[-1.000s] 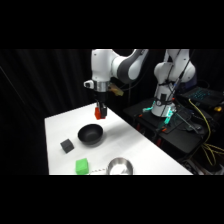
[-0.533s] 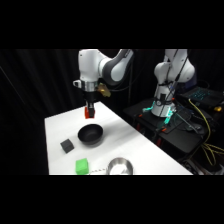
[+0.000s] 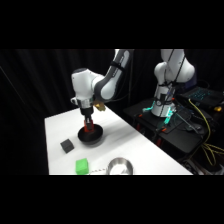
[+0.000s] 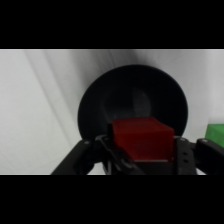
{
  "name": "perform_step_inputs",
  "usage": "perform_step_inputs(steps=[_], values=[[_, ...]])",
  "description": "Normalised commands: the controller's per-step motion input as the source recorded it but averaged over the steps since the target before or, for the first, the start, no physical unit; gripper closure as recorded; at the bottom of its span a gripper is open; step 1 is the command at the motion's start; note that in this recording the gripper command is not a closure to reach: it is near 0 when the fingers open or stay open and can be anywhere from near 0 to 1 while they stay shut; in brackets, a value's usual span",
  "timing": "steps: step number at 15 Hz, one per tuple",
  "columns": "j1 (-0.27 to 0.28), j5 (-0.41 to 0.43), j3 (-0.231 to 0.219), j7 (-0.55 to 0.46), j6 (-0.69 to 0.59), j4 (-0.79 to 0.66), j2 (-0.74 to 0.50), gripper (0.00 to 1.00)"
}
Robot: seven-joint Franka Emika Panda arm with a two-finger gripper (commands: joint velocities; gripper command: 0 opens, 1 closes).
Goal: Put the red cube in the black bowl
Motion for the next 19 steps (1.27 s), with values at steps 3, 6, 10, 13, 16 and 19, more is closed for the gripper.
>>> perform_step_inputs(steps=[3,6,10,13,16,19], values=[[-0.088,0.147,0.076,-0.17,-0.1,0.27,0.16,0.0],[-0.059,0.095,0.04,-0.14,-0.19,0.15,-0.03,0.0],[-0.012,0.038,0.016,-0.12,-0.25,-0.11,-0.39,0.0],[0.034,0.0,-0.033,-0.01,-0.29,-0.27,-0.64,0.0],[0.03,-0.002,-0.028,0.02,-0.33,-0.26,-0.66,0.0],[0.013,0.059,-0.002,0.03,-0.37,-0.09,-0.46,0.0]])
